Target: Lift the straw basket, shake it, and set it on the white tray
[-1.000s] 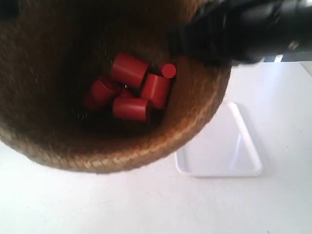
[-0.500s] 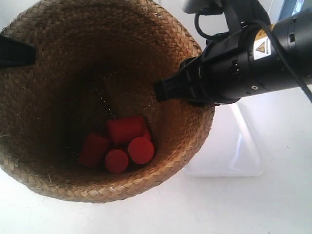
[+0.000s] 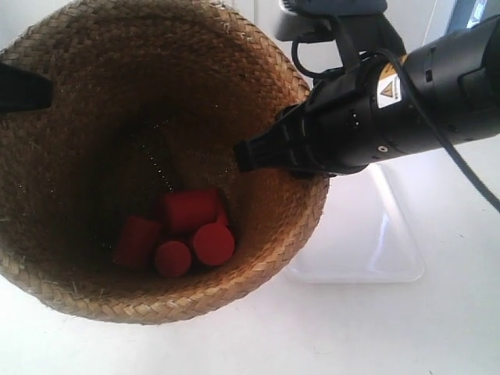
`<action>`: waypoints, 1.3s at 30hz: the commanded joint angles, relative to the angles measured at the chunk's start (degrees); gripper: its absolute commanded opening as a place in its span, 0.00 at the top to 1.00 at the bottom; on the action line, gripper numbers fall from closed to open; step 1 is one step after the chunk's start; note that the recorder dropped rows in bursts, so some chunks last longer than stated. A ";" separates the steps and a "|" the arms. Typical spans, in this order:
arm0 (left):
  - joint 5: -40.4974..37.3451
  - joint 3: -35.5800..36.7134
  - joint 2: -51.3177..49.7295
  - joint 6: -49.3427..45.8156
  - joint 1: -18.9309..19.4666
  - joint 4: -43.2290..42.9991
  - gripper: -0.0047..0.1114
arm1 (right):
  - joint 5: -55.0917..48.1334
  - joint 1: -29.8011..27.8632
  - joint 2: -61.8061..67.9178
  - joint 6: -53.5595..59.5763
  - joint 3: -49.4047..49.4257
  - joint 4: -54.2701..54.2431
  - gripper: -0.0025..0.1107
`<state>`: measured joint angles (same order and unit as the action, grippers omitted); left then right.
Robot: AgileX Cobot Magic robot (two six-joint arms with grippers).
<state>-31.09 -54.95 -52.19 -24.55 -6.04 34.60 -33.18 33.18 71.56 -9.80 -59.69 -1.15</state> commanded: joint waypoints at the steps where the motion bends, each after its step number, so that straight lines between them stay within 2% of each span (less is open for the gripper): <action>1: -1.27 -0.43 0.15 0.34 -0.38 1.28 0.96 | 0.10 -0.06 -1.28 0.78 -0.21 1.15 0.98; 8: 2.05 -0.43 -0.86 0.34 -0.38 3.46 0.96 | 0.21 -0.06 0.42 0.78 0.32 1.15 0.98; 24: -1.86 -0.43 -0.49 -0.99 -0.38 5.28 0.96 | 2.10 -0.06 -0.15 0.78 2.03 0.79 0.98; 39: -1.29 -0.43 -0.86 -1.21 -0.38 5.16 0.96 | 0.53 -0.06 1.17 0.78 2.03 1.15 0.98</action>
<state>-32.58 -54.95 -53.65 -24.89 -6.04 36.30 -32.50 33.18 72.49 -9.80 -58.08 -1.05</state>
